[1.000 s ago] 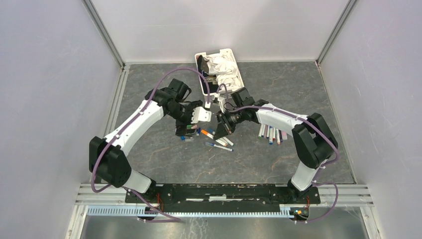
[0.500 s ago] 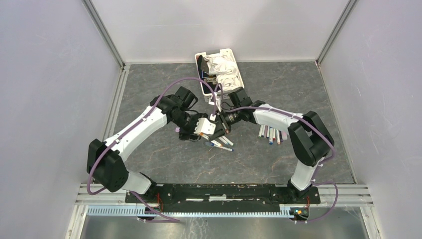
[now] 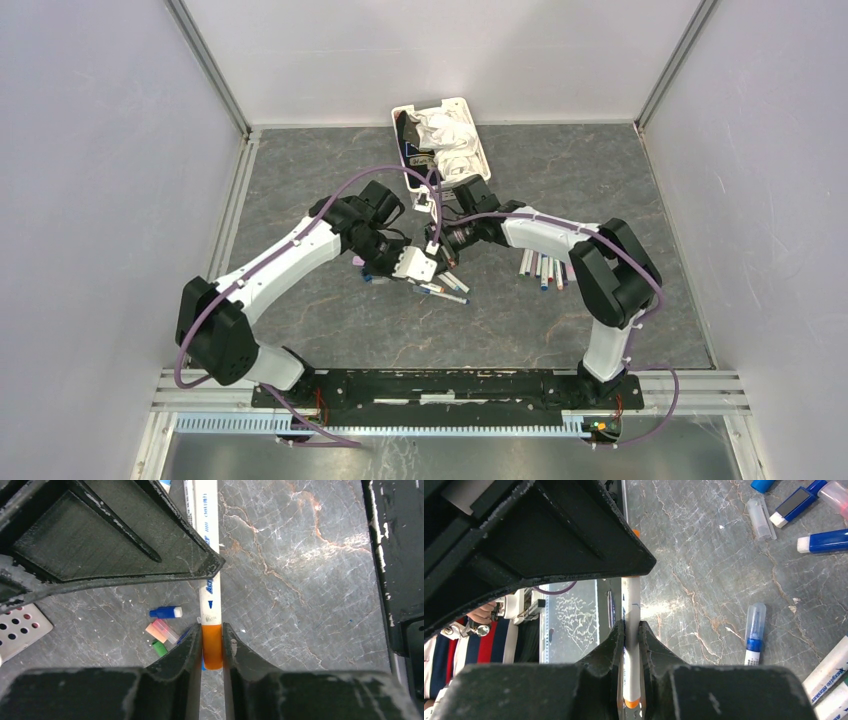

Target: Open the pen caps

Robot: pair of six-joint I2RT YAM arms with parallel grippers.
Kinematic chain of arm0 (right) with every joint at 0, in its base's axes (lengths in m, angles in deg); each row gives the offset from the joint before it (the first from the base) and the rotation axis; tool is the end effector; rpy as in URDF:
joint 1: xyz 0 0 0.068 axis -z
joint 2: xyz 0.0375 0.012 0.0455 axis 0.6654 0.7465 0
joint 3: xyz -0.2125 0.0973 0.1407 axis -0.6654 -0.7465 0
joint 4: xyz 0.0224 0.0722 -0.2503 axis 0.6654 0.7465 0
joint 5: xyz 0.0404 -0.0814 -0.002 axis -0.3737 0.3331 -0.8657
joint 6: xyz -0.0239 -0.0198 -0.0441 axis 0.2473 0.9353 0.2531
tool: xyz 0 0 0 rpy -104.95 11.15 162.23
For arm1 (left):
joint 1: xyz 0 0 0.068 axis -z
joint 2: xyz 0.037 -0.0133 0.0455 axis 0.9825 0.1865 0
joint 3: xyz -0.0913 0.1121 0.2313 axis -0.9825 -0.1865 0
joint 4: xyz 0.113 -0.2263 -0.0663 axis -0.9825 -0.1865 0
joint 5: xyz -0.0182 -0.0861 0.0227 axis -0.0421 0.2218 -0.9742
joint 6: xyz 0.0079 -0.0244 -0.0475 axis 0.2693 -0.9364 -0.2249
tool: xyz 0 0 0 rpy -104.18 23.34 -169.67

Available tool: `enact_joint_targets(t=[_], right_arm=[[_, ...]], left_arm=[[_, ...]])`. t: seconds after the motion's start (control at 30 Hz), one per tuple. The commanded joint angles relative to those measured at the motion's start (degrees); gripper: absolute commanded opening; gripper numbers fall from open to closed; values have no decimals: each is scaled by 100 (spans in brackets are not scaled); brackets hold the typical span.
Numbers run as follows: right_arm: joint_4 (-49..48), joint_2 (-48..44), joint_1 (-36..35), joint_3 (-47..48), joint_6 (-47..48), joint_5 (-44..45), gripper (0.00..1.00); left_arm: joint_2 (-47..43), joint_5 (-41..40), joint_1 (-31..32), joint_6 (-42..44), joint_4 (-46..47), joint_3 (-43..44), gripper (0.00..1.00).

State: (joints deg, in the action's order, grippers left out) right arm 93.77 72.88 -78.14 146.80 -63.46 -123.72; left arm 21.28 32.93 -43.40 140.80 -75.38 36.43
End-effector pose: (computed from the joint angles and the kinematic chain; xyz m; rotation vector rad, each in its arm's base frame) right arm 0.2852 0.2504 0.2005 -1.0559 2.2303 1.7328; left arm 0.2074 -0.1705 0.2737 2.2358 1.4627 -0.4976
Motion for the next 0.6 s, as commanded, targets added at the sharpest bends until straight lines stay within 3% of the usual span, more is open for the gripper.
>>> enact_joint_targets(t=[0.0,0.07,0.1,0.27,0.33,0.47,0.57], right_arm=[[-87,47,-13,292,91,-143,0],[-89,37,-25,277,105,-102,2],[-91,32,-42,273,101,-60,6],[-520,132,-278,204,-243,30,36],[-639,231,-348,247,-349,55,38],[-1247,257,-366,111,-824,73,27],[-1250,216,-343,20,-832,138,5]], left_arm=[[58,-189,102,283,40,-39,18],[73,-292,121,281,47,-29,4],[79,-334,135,245,66,-6,2],[110,-303,188,114,97,175,2],[111,-288,215,49,97,239,2],[59,-290,246,-6,99,246,2],[36,-366,246,-11,78,253,2]])
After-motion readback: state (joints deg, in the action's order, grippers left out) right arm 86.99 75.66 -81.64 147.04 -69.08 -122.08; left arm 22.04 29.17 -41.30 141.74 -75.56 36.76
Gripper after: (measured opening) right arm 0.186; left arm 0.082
